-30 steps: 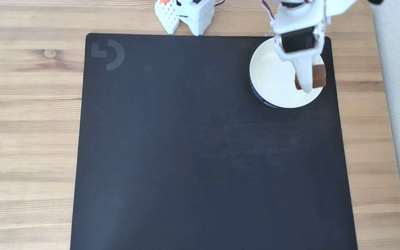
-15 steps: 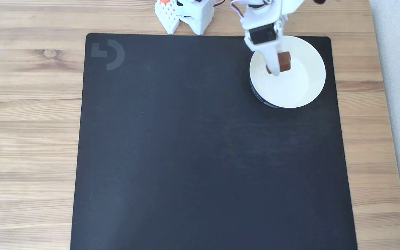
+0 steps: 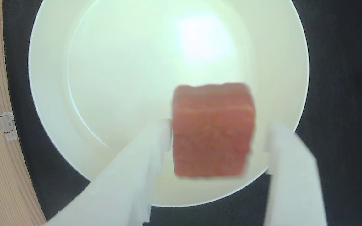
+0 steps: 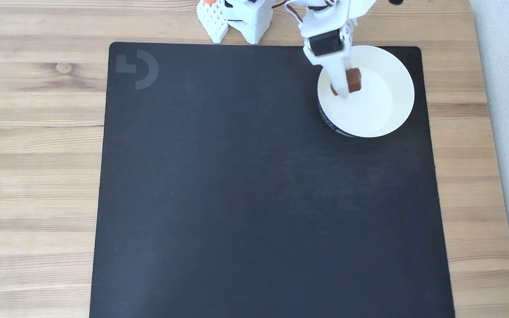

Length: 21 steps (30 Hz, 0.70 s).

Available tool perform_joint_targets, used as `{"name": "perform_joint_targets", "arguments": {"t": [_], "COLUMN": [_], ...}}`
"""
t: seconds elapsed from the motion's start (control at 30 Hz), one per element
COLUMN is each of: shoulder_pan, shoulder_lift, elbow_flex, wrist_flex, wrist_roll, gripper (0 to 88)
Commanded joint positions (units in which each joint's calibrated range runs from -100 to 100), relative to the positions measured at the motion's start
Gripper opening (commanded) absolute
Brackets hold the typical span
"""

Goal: Pick up the toy and place it on the plate

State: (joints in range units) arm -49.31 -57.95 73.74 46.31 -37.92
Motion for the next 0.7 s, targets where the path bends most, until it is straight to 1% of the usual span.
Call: {"name": "perform_joint_targets", "arguments": {"t": [0.0, 0.57, 0.63, 0.67], "shoulder_pan": [-0.3, -0.2, 0.0, 0.2], "shoulder_lift": [-0.9, -0.9, -0.9, -0.9], "elbow_flex": [0.0, -0.1, -1.3, -2.8], "wrist_flex": [-0.9, -1.0, -1.0, -1.0], "wrist_roll": [-0.1, -0.1, -0.1, -0.1], "gripper": [23.0, 23.1, 22.7, 20.9]}}
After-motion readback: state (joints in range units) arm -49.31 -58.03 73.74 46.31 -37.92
